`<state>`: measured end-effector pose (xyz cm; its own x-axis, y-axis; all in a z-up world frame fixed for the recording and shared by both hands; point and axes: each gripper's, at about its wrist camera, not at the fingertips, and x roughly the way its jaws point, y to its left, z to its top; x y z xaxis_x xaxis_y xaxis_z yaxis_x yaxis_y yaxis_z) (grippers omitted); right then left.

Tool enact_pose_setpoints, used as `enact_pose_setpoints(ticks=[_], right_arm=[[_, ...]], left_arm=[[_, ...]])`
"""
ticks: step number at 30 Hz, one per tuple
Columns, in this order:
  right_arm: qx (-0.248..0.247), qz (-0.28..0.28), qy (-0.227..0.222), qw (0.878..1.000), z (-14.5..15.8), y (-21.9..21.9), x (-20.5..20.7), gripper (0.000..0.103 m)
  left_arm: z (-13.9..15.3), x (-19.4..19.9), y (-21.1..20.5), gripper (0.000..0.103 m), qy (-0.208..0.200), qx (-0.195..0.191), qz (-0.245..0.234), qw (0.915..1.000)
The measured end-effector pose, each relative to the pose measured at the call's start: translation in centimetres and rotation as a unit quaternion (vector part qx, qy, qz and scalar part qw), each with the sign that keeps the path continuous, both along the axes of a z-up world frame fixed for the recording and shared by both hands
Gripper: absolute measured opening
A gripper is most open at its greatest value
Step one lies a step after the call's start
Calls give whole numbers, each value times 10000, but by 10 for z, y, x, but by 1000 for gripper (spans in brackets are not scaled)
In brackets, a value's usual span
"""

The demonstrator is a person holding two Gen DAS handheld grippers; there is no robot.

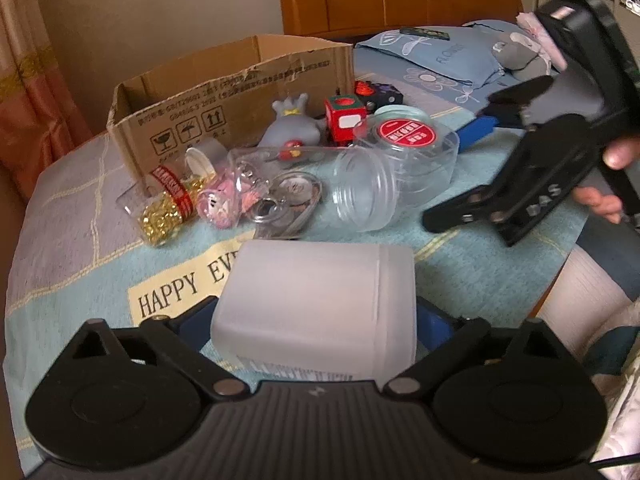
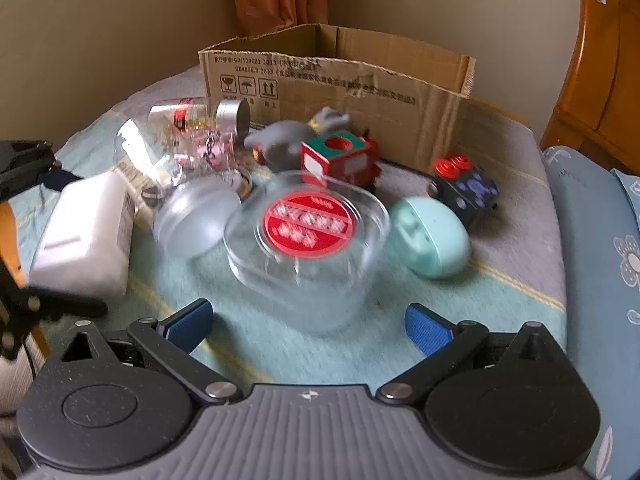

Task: Organize rigid objects
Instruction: 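Grasp the white plastic box with the left gripper while the right gripper approaches the clear round container, then grasp the clear round container with the right gripper while the left gripper lifts the white box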

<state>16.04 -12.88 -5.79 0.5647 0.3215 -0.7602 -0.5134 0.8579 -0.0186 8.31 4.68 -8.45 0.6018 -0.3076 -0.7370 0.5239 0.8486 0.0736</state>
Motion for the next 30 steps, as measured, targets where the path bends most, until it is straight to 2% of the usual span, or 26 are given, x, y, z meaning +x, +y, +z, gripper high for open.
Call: enact_pose_setpoints(ticks=[5,13,25,27,30], right_arm=[[21,-406,-76,9991,-1,4,7,103],[-12,-996,8,9950,0,-28,5,103],[20,-780,-306,9965,6,0,18,102],[-34,-725,-283,9970,7,3,20,98],[-190,-615,-261,9976,8,5,19,82]], left_arm=[[1,2,0,90,39,-21,-34,10000],[3,-3,1,88,78,23,-92,9999],[5,-2,2,84,89,-48,19,9999],[5,-2,3,83,117,-85,53,9999],[8,-4,5,83,159,-128,102,9997]])
